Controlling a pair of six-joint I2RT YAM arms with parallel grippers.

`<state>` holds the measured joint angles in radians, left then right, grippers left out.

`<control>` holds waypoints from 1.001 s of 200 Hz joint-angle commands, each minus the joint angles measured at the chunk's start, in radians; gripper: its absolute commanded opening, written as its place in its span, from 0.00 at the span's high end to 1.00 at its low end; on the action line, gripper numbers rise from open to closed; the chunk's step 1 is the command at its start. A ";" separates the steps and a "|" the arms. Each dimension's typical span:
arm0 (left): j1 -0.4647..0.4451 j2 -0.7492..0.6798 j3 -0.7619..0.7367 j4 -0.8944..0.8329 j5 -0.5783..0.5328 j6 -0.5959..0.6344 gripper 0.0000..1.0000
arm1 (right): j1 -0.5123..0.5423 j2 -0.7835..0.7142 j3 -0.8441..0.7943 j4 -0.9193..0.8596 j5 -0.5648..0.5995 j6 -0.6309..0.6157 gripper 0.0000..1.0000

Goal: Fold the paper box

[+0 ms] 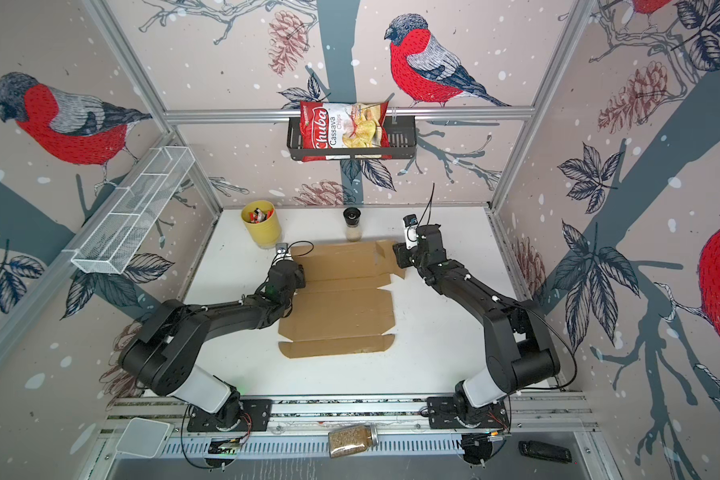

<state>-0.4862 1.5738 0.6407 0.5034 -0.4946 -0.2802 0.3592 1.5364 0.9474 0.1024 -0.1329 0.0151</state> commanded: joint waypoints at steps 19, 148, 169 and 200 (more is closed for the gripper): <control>0.005 0.000 0.007 -0.082 0.026 0.008 0.95 | 0.002 -0.047 -0.059 -0.032 -0.053 -0.035 0.57; 0.005 0.010 0.014 -0.091 0.035 0.001 0.96 | 0.068 -0.059 -0.100 0.035 0.159 -0.083 0.85; 0.005 0.016 0.014 -0.087 0.041 0.002 0.95 | 0.070 -0.055 -0.099 0.039 0.168 -0.088 0.82; 0.005 0.020 0.014 -0.085 0.043 0.004 0.96 | 0.068 -0.024 -0.066 0.041 0.177 -0.102 0.71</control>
<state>-0.4824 1.5845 0.6552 0.4908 -0.4793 -0.2813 0.4267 1.4952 0.8562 0.1165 0.0181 -0.0673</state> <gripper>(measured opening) 0.076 0.267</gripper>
